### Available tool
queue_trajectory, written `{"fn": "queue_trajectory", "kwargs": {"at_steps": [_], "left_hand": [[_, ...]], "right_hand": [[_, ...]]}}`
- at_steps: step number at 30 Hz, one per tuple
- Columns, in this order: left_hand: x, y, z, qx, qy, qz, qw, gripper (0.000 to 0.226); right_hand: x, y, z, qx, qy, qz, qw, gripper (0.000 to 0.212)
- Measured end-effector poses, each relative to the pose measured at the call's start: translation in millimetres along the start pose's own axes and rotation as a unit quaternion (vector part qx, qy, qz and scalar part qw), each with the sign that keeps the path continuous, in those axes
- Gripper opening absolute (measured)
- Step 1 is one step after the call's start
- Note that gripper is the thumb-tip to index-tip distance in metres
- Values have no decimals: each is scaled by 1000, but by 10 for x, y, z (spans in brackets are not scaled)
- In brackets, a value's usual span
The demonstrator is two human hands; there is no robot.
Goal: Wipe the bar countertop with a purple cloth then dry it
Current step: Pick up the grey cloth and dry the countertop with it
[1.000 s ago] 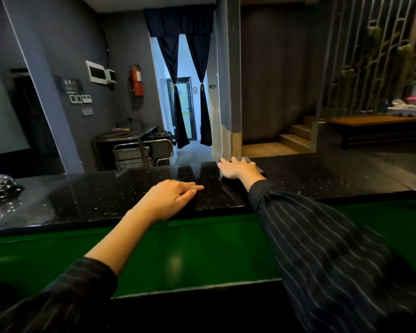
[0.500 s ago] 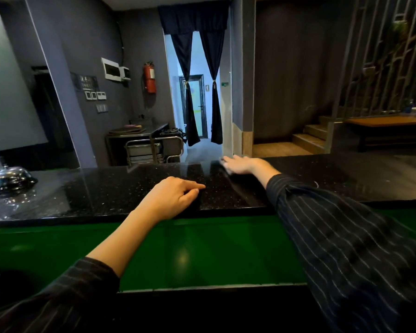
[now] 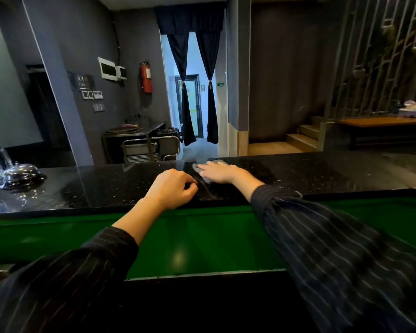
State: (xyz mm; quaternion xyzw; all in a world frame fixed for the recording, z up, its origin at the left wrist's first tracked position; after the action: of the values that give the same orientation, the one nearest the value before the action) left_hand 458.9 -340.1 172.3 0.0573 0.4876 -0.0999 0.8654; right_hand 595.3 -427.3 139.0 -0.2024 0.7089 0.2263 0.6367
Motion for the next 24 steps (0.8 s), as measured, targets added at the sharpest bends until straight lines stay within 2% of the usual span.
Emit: {"fn": "queue_trajectory", "kwargs": {"at_steps": [3,6,8,11,13,17,19,21,24], "left_hand": [[-141,184,-162,25,16,17,999,48],[-198,594,-406,-15,10,13,1000,61],[-143,722,-509,-45,14,-1,999,59],[-128,688,-471,-39,10,-19,999,57],[-144,683,-469,-34,2,-22,999,57],[-114,763,-474,-30,5,-24,999,60],[-135,810,-469,-32,30,-54,998,65],[-194,892,-510,-29,63,-63,996,59],[-415,1169,-678,-23,61,-1,998,63]], "right_hand": [[-47,-516,-375,73,-38,36,996,59],[-39,-848,-574,162,-64,59,983,56],[-54,-800,-603,212,-69,65,973,57],[-85,-557,-527,259,-72,54,962,59],[-81,-208,-391,237,-78,46,967,61],[-7,856,-70,116,-85,31,989,59],[34,1181,-25,62,-67,10,996,62],[86,1160,-36,22,-37,-5,999,73],[108,632,-118,62,-34,17,997,79]]}}
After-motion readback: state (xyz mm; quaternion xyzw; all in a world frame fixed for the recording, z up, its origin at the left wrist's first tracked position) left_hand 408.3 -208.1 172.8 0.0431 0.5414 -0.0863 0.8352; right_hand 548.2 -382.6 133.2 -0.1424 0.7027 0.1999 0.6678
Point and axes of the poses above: each hand's wrist, its own z-axis towards the middle knuckle, its own x-axis out of the palm, y = z × x, the point moved 6 cm from there along z, towards the middle knuckle, and after that the axes turned 3 degrees about -y, right-handed, at the moved point
